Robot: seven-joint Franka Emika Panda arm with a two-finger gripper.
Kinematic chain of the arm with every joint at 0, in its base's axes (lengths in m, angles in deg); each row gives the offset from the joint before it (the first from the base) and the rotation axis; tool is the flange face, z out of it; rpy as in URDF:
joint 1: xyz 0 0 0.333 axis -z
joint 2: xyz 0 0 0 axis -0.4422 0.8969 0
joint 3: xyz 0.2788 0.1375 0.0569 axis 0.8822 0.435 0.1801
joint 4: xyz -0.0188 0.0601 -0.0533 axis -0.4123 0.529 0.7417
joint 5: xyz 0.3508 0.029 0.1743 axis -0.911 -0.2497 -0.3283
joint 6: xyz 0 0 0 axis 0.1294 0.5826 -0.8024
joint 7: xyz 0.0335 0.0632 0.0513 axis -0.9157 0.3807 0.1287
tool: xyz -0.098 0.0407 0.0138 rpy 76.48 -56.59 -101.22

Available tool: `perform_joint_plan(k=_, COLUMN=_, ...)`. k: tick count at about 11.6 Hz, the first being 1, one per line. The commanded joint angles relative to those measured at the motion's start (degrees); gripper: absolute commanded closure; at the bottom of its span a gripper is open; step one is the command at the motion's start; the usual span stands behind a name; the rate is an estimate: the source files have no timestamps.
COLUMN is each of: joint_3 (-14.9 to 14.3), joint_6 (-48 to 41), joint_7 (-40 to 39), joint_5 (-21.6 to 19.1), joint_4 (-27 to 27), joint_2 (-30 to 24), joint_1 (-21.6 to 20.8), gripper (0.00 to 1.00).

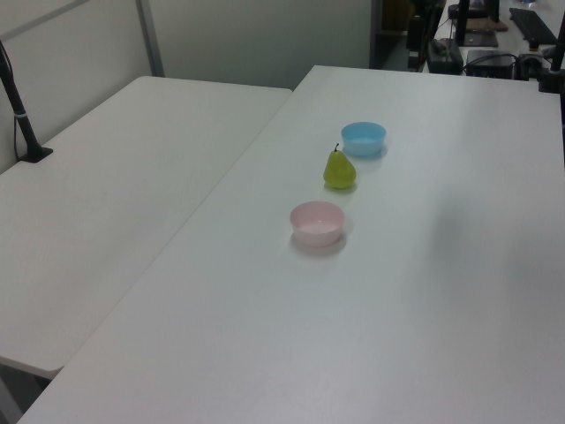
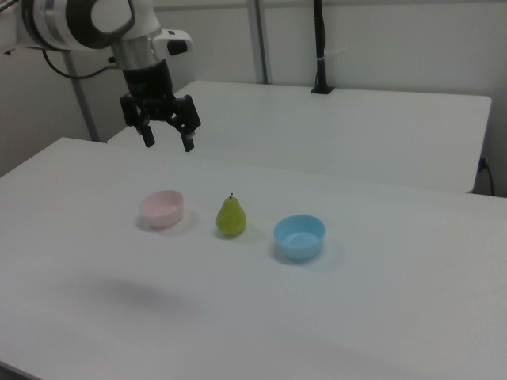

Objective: Place the pear in the bowl
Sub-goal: 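Move the open gripper down over the green pear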

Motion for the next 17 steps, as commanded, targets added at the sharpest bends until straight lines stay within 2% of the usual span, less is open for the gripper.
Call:
perform_joint_plan(k=1, joint_3=0.02, joint_6=5.07, joint_7=-3.40, joint_5=-1.21, joint_4=0.71, joint_2=2.27, joint_1=1.05, gripper=0.00)
perform_joint_plan(k=9, joint_3=0.20, joint_6=17.54, joint_7=-3.58, joint_5=-1.03, joint_4=0.71, joint_2=13.61, joint_1=0.35, gripper=0.00)
perform_joint_plan(k=17, joint_3=0.37, joint_6=32.22, joint_7=-3.40, joint_5=-0.07, joint_4=0.71, joint_2=25.39, joint_1=-2.90, gripper=0.00)
